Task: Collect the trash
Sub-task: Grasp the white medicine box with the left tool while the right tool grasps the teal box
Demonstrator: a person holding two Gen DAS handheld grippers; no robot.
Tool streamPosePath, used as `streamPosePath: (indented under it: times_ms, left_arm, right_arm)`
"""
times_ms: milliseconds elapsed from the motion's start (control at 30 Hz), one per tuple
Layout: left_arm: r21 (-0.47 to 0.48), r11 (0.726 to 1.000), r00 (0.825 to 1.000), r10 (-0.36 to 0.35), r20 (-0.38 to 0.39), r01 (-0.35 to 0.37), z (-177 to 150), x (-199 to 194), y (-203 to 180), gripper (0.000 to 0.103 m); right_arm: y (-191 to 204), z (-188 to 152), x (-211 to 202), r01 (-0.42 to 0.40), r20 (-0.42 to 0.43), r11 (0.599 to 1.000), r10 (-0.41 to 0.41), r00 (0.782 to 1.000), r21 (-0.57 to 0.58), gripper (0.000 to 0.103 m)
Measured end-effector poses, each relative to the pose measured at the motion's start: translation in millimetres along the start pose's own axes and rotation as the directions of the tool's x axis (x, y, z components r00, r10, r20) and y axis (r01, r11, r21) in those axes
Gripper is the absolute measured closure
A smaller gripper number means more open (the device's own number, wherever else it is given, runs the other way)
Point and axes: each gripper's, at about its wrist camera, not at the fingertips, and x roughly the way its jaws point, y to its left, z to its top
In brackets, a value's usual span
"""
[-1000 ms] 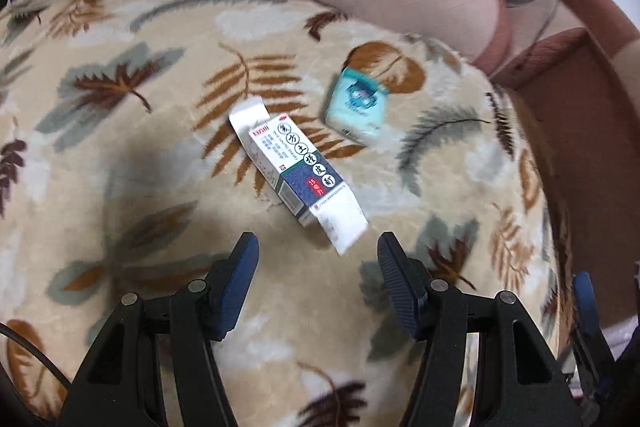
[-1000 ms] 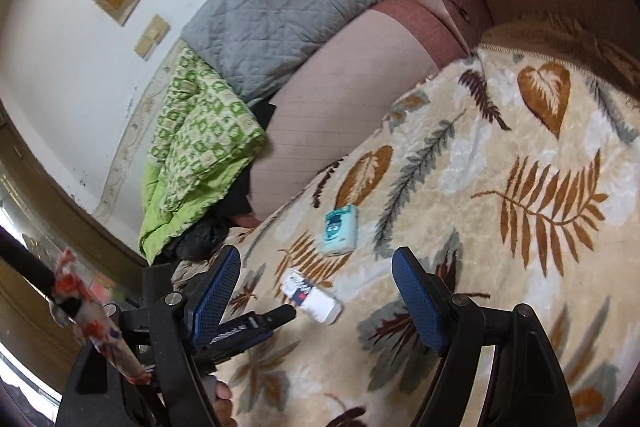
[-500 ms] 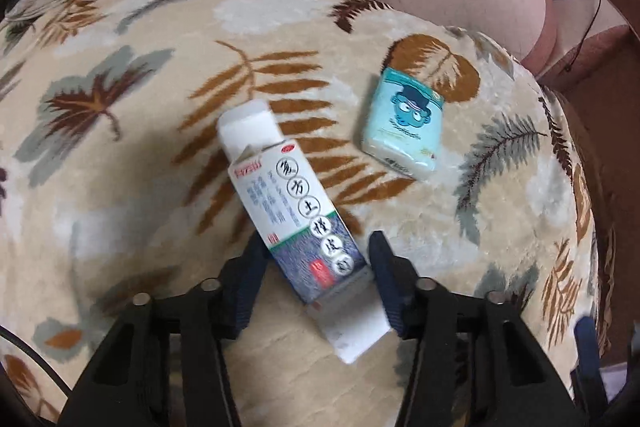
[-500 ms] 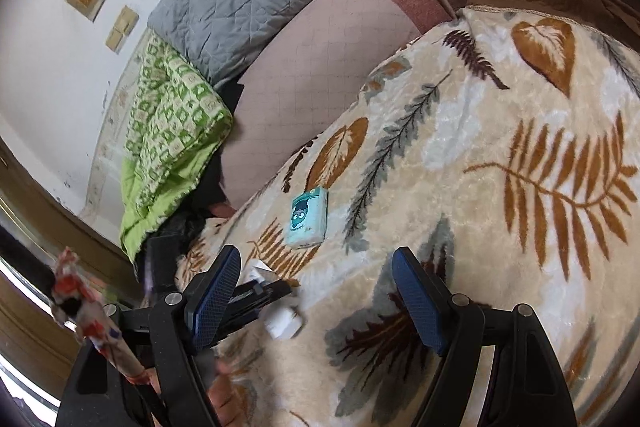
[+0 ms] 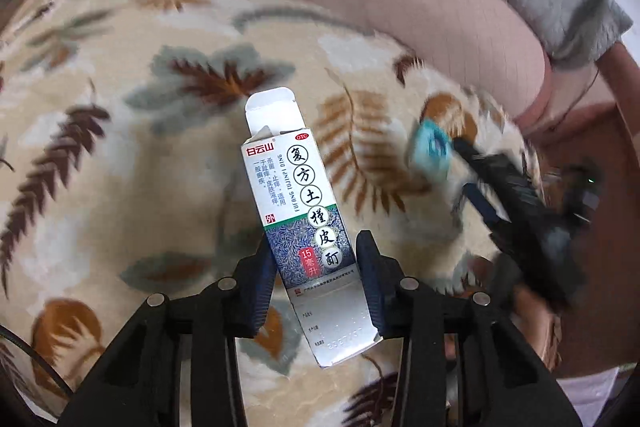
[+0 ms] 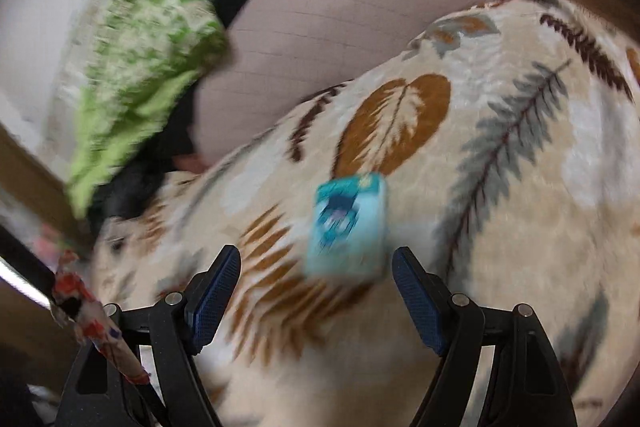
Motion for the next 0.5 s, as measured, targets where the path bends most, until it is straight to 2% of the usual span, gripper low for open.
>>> streamPosePath:
  times_ms: [67, 100, 167, 267, 300, 333, 367, 400, 467, 500]
  left_arm:
    - [0.042, 0.998, 0.997, 0.046, 0.063, -0.049, 4.7, -6.5, -1.9, 0.065]
    - [0.042, 0.998, 0.996, 0.052, 0.07, -0.055, 6.0, -7.9, 0.2, 0.065]
    - [0.023, 0.999, 0.998, 0.031, 0.051, -0.032, 10.0, -7.0, 5.6, 0.065]
    - [0.023, 0.999, 0.998, 0.024, 0.05, -0.025, 14.0, -8.4, 7.3, 0.065]
    - [0.025, 0.999, 0.998, 0.025, 0.057, -0.027, 14.3, -10.2, 6.4, 0.065]
    - [0.028, 0.999, 0.998, 0.021, 0.061, -0.023, 14.7, -11.4, 5.1, 0.065]
    - [0.029, 0.999, 0.998, 0.016, 0.064, -0.018, 14.9, -12.6, 4.3, 0.065]
    - [0.031, 0.999, 0.998, 0.013, 0.068, -0.016, 13.8, -14.4, 4.1, 0.065]
    - [0.042, 0.999, 0.997, 0.011, 0.083, -0.015, 12.1, -19.7, 2.5, 0.065]
    - [0.044, 0.999, 0.996, 0.009, 0.089, -0.013, 11.1, -22.4, 2.8, 0.065]
  right_arm:
    - [-1.0, 3.3, 26.3, 0.024, -0.041, 0.999, -0.024, 0.999, 0.024, 0.021]
    - [-1.4, 2.7, 34.5, 0.031, -0.051, 0.999, -0.029, 0.998, 0.031, 0.021]
    - [3.1, 2.1, 48.5, 0.086, -0.058, 0.996, -0.085, 0.995, 0.002, 0.021]
    - [18.5, -2.4, 56.6, 0.194, -0.019, 0.978, -0.196, 0.98, -0.079, 0.021]
    - [22.9, -4.6, 57.4, 0.223, -0.009, 0.97, -0.225, 0.974, -0.101, 0.026]
    - [29.8, -10.6, 58.4, 0.292, 0.017, 0.945, -0.293, 0.956, -0.149, 0.031]
    - [32.0, -12.9, 59.1, 0.325, 0.027, 0.93, -0.325, 0.945, -0.171, 0.043]
    - [33.1, -16.2, 57.4, 0.353, 0.041, 0.915, -0.352, 0.935, -0.193, 0.049]
    - [27.8, -20.8, 49.7, 0.34, 0.044, 0.922, -0.338, 0.94, -0.183, 0.054]
    - [24.3, -22.0, 44.6, 0.33, 0.042, 0.928, -0.328, 0.944, -0.172, 0.06]
